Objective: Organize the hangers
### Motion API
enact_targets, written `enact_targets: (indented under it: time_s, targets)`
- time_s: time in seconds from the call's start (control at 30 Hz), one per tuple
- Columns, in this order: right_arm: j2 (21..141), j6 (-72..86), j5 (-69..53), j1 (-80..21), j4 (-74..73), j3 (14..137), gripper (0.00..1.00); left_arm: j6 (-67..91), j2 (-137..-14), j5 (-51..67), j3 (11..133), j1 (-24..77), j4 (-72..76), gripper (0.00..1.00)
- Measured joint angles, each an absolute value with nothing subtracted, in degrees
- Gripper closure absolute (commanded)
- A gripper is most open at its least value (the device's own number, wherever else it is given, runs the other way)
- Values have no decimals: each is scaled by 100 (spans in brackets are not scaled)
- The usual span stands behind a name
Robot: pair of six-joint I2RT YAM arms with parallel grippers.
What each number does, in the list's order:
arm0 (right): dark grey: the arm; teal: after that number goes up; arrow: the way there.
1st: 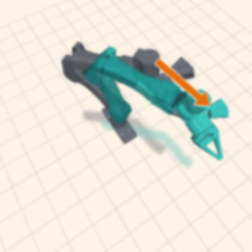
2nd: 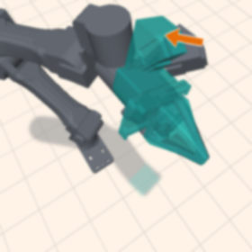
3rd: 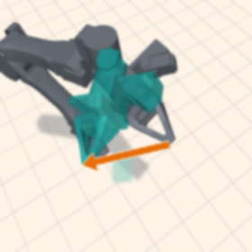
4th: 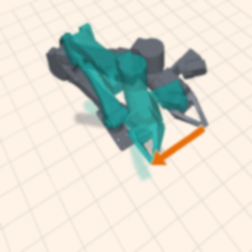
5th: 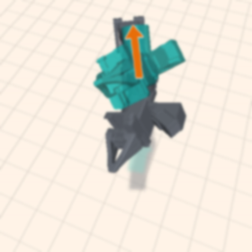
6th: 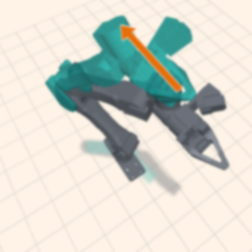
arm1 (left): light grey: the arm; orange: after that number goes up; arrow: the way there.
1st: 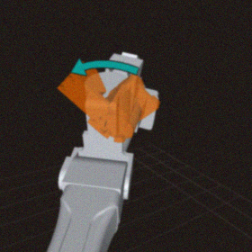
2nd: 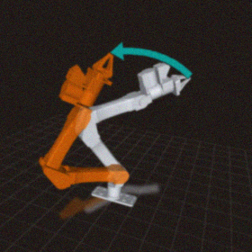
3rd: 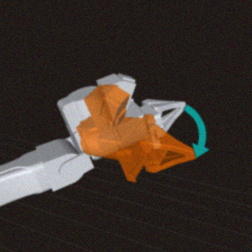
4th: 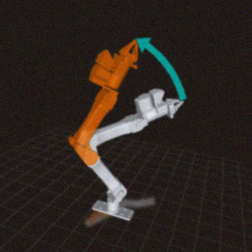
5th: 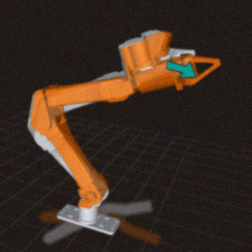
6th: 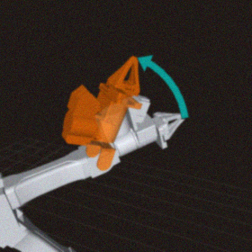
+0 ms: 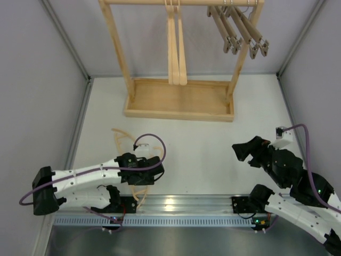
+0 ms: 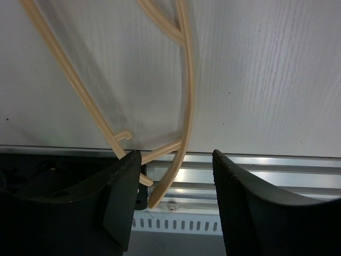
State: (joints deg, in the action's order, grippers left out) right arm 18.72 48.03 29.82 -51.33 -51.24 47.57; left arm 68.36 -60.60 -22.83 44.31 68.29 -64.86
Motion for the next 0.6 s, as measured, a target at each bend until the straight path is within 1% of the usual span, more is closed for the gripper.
enact_targets:
  time_s: [0.17, 0.4, 0.6]
  targets:
    - [1870, 4805, 2965, -5133, -5035, 4713, 17, 6893, -6243, -2171, 4331, 6842, -6370, 39]
    - [1811, 4803, 2939, -5133, -4921, 4681, 17, 6810, -6978, -1811, 3848, 6845, -5583, 40]
    - [1638, 4803, 2934, -5133, -4899, 4606, 17, 6705, -7116, -1658, 3618, 6777, -5089, 41]
